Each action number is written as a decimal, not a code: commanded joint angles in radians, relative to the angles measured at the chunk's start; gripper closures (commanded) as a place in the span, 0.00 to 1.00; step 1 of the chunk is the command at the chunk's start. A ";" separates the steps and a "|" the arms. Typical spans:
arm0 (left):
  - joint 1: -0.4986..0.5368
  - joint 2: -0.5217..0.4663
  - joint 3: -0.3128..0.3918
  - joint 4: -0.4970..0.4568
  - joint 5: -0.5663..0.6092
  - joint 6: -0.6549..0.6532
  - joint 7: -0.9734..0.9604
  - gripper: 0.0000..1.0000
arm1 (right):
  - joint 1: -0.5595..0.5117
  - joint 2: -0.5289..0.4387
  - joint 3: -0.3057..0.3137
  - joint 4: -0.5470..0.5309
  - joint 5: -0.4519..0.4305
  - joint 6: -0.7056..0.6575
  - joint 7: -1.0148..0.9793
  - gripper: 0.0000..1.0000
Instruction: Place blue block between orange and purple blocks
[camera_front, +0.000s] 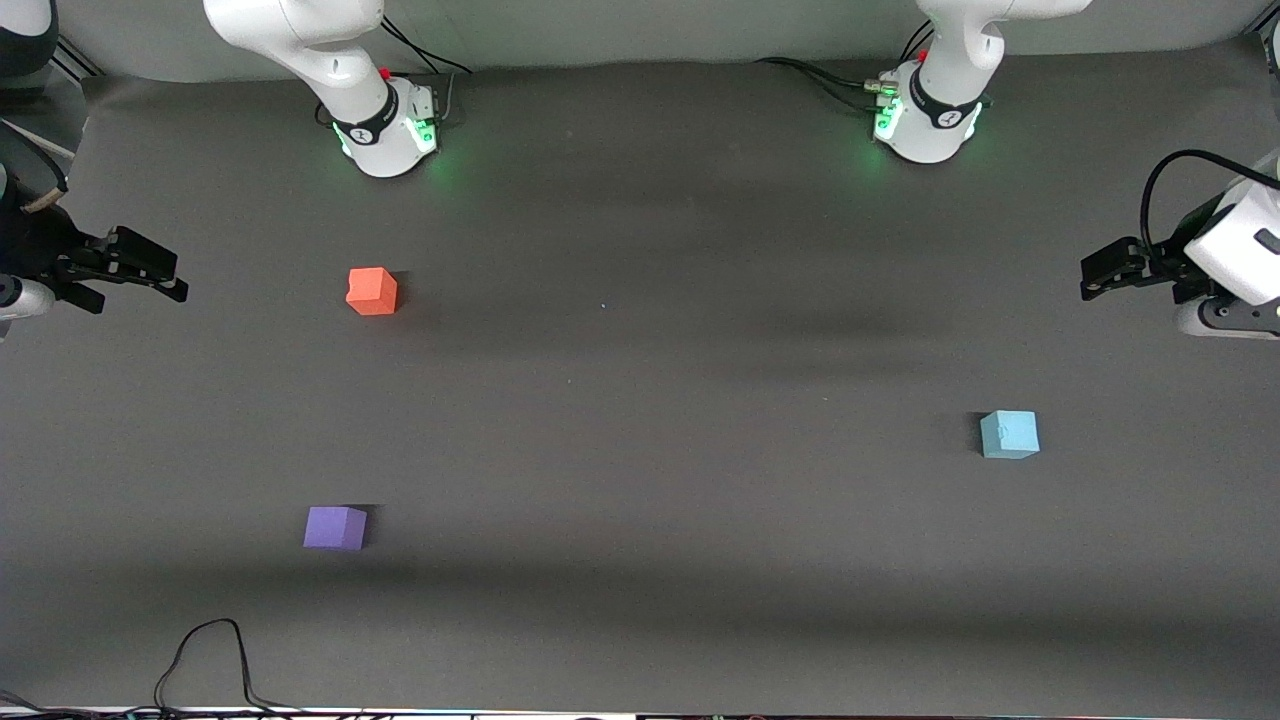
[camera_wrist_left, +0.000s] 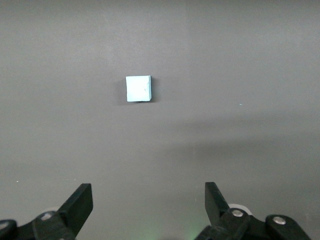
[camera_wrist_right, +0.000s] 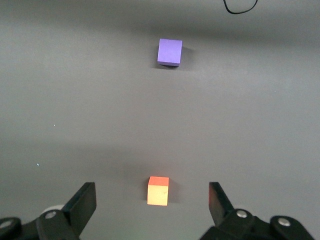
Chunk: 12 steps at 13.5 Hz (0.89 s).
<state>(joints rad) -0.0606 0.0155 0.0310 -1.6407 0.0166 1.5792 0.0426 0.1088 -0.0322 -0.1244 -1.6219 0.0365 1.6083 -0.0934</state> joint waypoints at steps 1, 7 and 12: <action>0.004 -0.012 -0.006 -0.001 0.003 -0.015 -0.001 0.00 | -0.008 -0.009 0.006 0.007 0.000 -0.014 0.001 0.00; 0.015 -0.005 0.004 -0.045 0.005 0.024 0.014 0.00 | -0.006 -0.009 0.006 0.002 0.000 -0.013 0.001 0.00; 0.047 0.053 0.006 -0.180 0.025 0.249 0.042 0.00 | -0.008 -0.009 0.006 -0.001 0.000 -0.013 0.003 0.00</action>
<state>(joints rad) -0.0267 0.0433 0.0385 -1.7636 0.0228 1.7396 0.0584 0.1087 -0.0331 -0.1244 -1.6226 0.0365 1.6070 -0.0934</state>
